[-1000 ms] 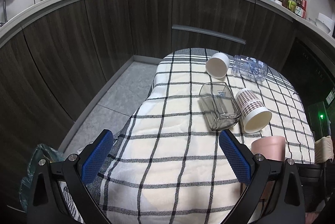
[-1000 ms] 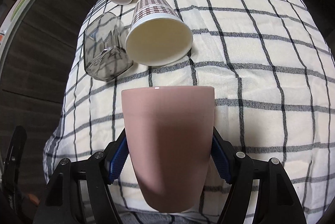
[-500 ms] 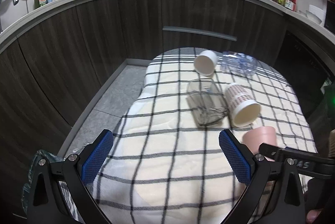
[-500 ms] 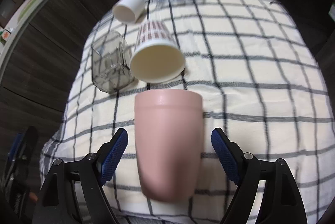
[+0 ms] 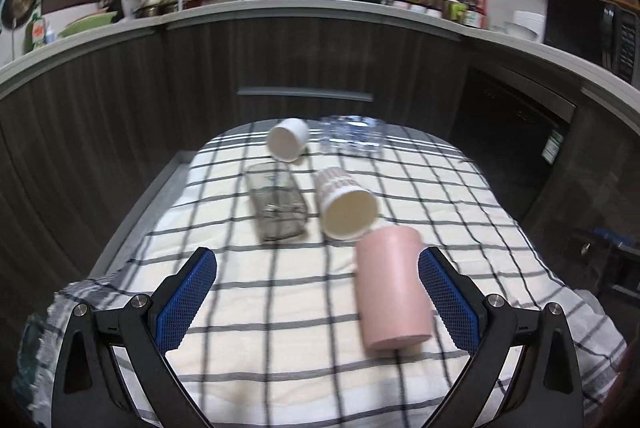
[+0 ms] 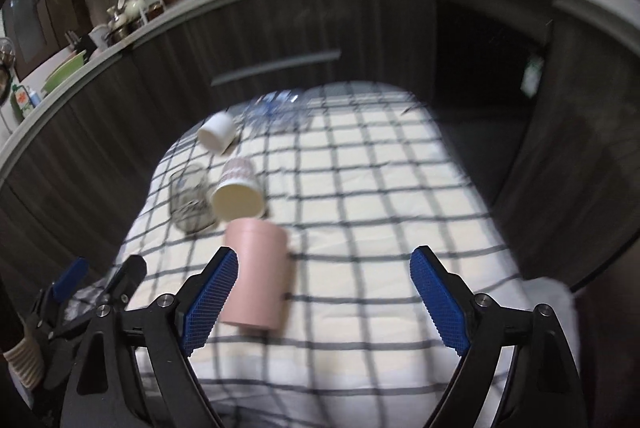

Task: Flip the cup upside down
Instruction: 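Bring the pink cup to the left gripper while the left gripper closes on it, then rotate the pink cup in the left gripper so its bottom faces up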

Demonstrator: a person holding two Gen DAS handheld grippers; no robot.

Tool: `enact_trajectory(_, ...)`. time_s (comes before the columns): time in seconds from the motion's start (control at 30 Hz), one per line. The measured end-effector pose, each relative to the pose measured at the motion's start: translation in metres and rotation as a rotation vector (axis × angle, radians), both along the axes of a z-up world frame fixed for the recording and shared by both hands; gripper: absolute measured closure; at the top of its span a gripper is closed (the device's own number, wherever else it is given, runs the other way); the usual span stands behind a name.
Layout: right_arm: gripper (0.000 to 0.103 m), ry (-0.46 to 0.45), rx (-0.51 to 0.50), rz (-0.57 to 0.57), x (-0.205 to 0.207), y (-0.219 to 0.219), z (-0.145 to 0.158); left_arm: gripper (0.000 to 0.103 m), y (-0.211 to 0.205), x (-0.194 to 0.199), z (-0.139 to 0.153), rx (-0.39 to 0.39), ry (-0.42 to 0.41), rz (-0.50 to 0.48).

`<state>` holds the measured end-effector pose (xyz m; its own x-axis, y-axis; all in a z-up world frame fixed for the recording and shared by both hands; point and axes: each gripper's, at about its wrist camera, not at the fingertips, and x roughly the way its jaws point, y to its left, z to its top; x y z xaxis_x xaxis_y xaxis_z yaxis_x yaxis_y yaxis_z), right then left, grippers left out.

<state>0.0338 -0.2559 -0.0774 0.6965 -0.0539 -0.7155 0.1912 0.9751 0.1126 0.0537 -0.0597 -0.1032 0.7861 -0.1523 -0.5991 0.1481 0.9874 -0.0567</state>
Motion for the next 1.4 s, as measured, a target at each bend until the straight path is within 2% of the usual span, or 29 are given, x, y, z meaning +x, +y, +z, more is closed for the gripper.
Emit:
enact_trajectory(0.13,0.015,-0.038,-0.034,-0.052,-0.017,-0.014,0.000,0.000,-0.021,-0.005,-0.012,0.003,-0.017,-0.028)
enact_trajectory(0.2,0.015,-0.040,-0.019,-0.088,-0.025,-0.026,-0.003,0.000,-0.031,-0.008,-0.022,-0.010,-0.021,-0.052)
enact_trajectory(0.37,0.014,-0.023,0.005,-0.165,-0.028,-0.045,-0.016,0.001,-0.055,-0.012,-0.051,0.018,-0.021,-0.101)
enact_trajectory(0.53,0.014,0.015,0.015,-0.182,-0.018,-0.048,-0.031,0.001,-0.060,0.000,-0.073,0.020,0.011,-0.065)
enact_trajectory(0.6,0.014,0.027,0.014,-0.181,-0.014,-0.046,-0.035,0.005,-0.058,0.005,-0.083,0.017,0.041,-0.053)
enact_trajectory(0.8,0.014,0.050,-0.010,-0.167,-0.004,-0.036,-0.042,0.008,-0.062,0.011,-0.098,0.029,0.062,-0.043)
enact_trajectory(1.0,0.014,0.078,-0.007,-0.165,0.001,-0.035,-0.049,0.030,-0.063,0.019,-0.112,0.031,0.120,-0.038)
enact_trajectory(1.1,0.014,0.094,-0.002,-0.166,0.003,-0.035,-0.052,0.041,-0.066,0.018,-0.112,0.031,0.118,-0.057)
enact_trajectory(1.27,0.014,0.110,0.007,-0.158,0.004,-0.036,-0.055,0.041,-0.065,0.019,-0.109,0.044,0.117,-0.049)
enact_trajectory(1.4,0.014,0.087,0.005,-0.145,0.000,-0.032,-0.047,0.042,-0.060,0.018,-0.096,0.055,0.107,-0.036)
